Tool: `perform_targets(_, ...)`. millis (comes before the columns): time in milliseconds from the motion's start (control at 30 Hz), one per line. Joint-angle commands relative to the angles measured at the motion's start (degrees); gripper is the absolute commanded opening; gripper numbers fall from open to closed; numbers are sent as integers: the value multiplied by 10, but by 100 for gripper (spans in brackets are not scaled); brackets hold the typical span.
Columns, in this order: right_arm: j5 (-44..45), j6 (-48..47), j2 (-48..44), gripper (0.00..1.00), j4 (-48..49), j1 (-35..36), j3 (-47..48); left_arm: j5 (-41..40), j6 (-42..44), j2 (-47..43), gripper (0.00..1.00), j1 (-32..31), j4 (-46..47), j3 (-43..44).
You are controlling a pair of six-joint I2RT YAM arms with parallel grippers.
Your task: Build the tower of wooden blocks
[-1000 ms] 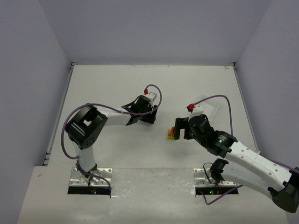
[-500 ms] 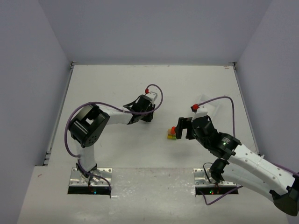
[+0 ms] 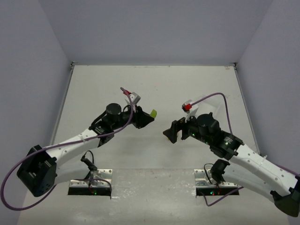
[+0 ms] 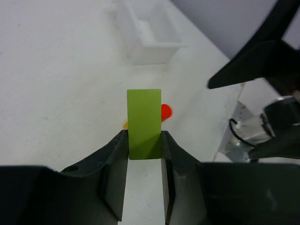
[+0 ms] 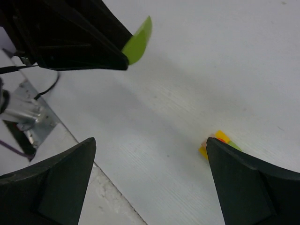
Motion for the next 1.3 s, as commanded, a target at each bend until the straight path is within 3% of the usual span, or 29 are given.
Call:
perform_targets(0,-191,-77,24,99,134,1,37,159,-57,-72,0,8,122,-47)
perform_targets(133,-253,-118,53,99,180,1,54,225,-80,-116,0,8,166,-78)
perform_targets(367,-320,-123,73,93,223,1,70,260,-88,-177,0,8,207,-112)
perform_targets(633,-368,-109,116,68,226,1,95,279,-95,-185,0,8,226,-117)
perform_targets(733,-370,-104,125,53,230,1,98,280,-97,-186,0,8,228,-117)
perform_targets(767,-373,-104,125,52,230,2,98,280,-97,-187,0,8,227,-117)
perform_targets(933,-364,-100,128,17,216,1,101,264,-95,-205,0,8,216,-118)
perform_targets(967,-354,-100,126,12,212,2,99,259,-93,-208,5,8,210,-117)
perform_targets(1033,-335,-100,120,2,205,1,95,249,-85,-214,25,8,192,-113)
perform_targets(1067,-311,-94,114,0,197,1,93,244,-79,-217,59,8,180,-111)
perform_targets(1100,-288,-93,110,0,188,1,93,235,-76,-222,77,8,173,-110)
perform_targets(1200,-241,-86,94,0,166,1,90,213,-66,-231,100,8,149,-107)
perform_targets(1267,-206,-76,84,0,147,1,92,191,-56,-238,100,8,120,-104)
